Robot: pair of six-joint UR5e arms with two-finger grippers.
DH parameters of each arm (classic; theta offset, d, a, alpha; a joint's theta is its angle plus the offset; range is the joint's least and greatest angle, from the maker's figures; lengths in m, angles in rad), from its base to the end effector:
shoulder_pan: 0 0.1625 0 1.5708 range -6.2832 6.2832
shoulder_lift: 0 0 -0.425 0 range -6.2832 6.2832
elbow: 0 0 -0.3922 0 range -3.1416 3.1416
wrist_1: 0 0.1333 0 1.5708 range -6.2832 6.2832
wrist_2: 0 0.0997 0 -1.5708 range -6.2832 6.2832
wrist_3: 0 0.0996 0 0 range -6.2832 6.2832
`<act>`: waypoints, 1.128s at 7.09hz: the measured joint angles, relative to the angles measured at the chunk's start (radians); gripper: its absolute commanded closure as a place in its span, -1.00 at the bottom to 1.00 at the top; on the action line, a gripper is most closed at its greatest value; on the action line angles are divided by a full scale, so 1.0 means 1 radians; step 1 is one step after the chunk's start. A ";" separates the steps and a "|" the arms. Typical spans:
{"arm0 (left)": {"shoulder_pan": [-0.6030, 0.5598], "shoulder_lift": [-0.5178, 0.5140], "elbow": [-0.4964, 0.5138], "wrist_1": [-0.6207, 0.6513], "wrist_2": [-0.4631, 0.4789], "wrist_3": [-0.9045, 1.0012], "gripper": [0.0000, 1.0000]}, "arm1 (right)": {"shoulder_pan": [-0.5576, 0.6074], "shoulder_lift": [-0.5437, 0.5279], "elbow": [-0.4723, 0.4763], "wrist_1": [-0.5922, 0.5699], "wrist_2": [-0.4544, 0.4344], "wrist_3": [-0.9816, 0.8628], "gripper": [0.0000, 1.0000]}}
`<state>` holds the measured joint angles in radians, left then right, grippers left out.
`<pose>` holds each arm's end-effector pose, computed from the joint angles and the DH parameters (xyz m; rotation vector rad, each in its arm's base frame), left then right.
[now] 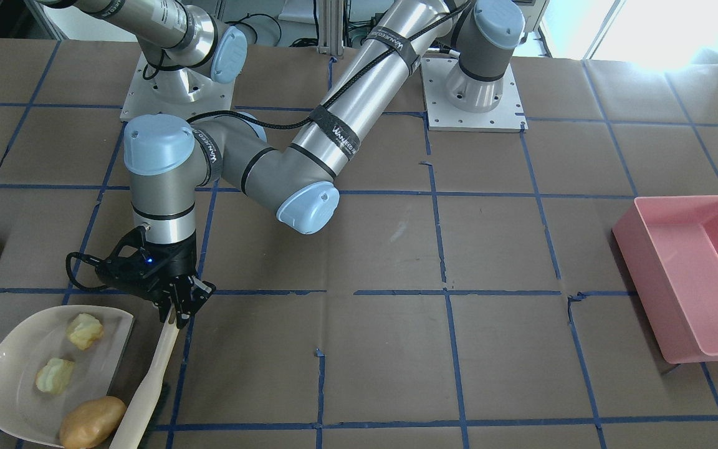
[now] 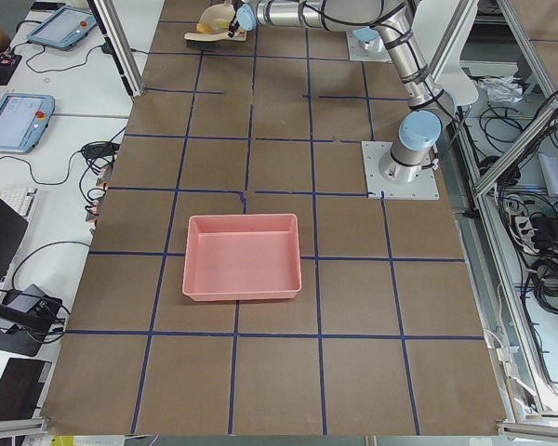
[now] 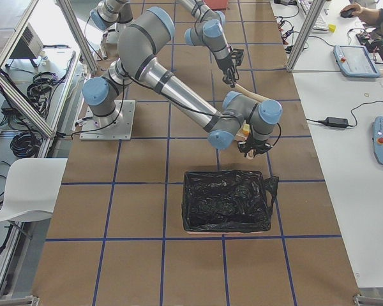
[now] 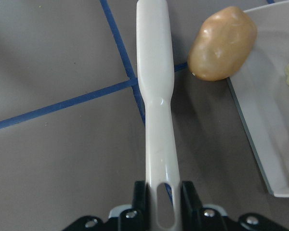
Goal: Sweep and dump trash in nearest bin
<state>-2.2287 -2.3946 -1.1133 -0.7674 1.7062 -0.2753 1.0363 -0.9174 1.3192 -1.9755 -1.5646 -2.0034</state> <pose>-0.5902 -0.5677 0.2636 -0.5238 -2.9414 0.6837 -0.2512 -0.6872 0.2473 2.1048 -2.3310 0.0106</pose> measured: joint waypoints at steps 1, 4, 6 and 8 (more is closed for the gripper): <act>-0.012 0.009 -0.002 -0.001 -0.011 0.021 1.00 | 0.001 0.000 0.000 0.001 0.000 0.000 1.00; -0.089 0.025 -0.006 -0.005 -0.038 0.064 1.00 | 0.001 0.000 0.001 0.001 0.001 0.000 1.00; -0.110 0.034 -0.007 -0.005 -0.039 0.052 1.00 | 0.002 0.001 0.001 0.000 0.003 0.000 1.00; -0.089 0.070 -0.018 -0.044 -0.040 0.070 1.00 | 0.002 0.002 0.001 0.000 0.007 -0.001 1.00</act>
<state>-2.3176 -2.3247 -1.1315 -0.8109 1.6657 -0.2049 1.0382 -0.9154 1.3205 -1.9757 -1.5577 -2.0044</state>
